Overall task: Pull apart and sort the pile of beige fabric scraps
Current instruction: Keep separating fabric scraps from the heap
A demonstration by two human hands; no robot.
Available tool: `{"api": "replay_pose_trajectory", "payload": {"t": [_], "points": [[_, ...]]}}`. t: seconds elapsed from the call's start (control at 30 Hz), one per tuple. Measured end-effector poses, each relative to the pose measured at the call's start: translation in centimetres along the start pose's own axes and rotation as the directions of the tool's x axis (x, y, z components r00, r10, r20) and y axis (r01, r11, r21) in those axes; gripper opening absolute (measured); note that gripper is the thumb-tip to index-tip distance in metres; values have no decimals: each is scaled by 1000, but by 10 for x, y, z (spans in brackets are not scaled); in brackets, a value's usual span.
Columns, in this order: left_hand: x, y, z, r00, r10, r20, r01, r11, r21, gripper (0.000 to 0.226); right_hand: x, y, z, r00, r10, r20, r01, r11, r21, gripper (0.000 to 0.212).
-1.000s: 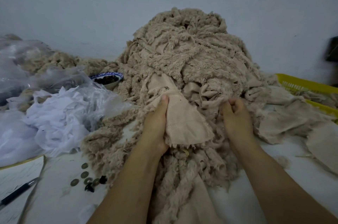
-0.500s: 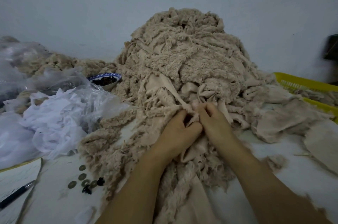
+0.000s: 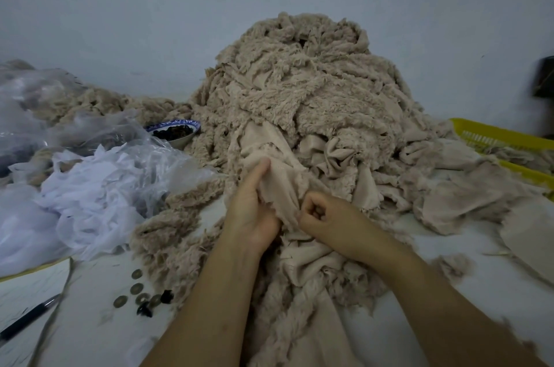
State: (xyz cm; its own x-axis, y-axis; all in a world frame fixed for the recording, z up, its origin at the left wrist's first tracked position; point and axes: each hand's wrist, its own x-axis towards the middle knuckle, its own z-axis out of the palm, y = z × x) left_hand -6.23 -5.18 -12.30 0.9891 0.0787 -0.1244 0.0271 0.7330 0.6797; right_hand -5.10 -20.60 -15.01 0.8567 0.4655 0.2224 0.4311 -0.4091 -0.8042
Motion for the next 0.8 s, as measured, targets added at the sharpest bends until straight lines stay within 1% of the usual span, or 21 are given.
{"api": "replay_pose_trajectory", "payload": {"t": [0.07, 0.1, 0.17, 0.2, 0.27, 0.37, 0.43, 0.53, 0.63, 0.67, 0.73, 0.8], "points": [[-1, 2, 0, 999, 18, 40, -17, 1000, -16, 32, -1, -3, -2, 999, 35, -1, -35, 998, 50, 20], [-2, 2, 1, 997, 15, 71, -17, 1000, 25, 28, -1, -6, -1, 999, 42, -33, -39, 994, 104, 18], [-6, -3, 4, 992, 1, 123, -22, 986, 168, 18, 0, -14, -1, 992, 41, -119, -11, 970, 243, 14], [-7, -6, 6, 989, -1, 149, -33, 973, 227, 19, 1, -17, 0, 988, 35, -150, 12, 953, 303, 16], [-10, -13, 10, 986, 26, 166, -78, 945, 317, 27, 2, -20, 2, 979, 13, -205, 61, 934, 353, 16], [-14, -15, 12, 984, 77, 163, -134, 915, 380, 28, 3, -20, 8, 967, 26, -252, 83, 906, 415, 13], [-13, -16, 10, 978, 119, 169, -184, 873, 452, 28, 5, -17, 10, 963, 87, -255, 50, 873, 485, 23], [-12, -22, 9, 962, 172, 212, -263, 795, 546, 29, 8, -12, 4, 931, 246, -268, -38, 798, 601, 15], [-11, -23, 9, 954, 167, 250, -286, 763, 580, 20, 9, -13, -3, 887, 297, -354, -35, 807, 589, 19], [-10, -23, 9, 957, 174, 233, -282, 749, 599, 21, 8, -13, -5, 873, 315, -372, -43, 809, 586, 22], [-7, -23, 7, 969, 210, 130, -244, 733, 634, 24, 8, -11, -6, 852, 347, -393, -42, 793, 607, 23], [-5, -21, 6, 969, 246, -12, -193, 787, 586, 26, 8, -10, -8, 836, 349, -424, -23, 794, 607, 25]]}}
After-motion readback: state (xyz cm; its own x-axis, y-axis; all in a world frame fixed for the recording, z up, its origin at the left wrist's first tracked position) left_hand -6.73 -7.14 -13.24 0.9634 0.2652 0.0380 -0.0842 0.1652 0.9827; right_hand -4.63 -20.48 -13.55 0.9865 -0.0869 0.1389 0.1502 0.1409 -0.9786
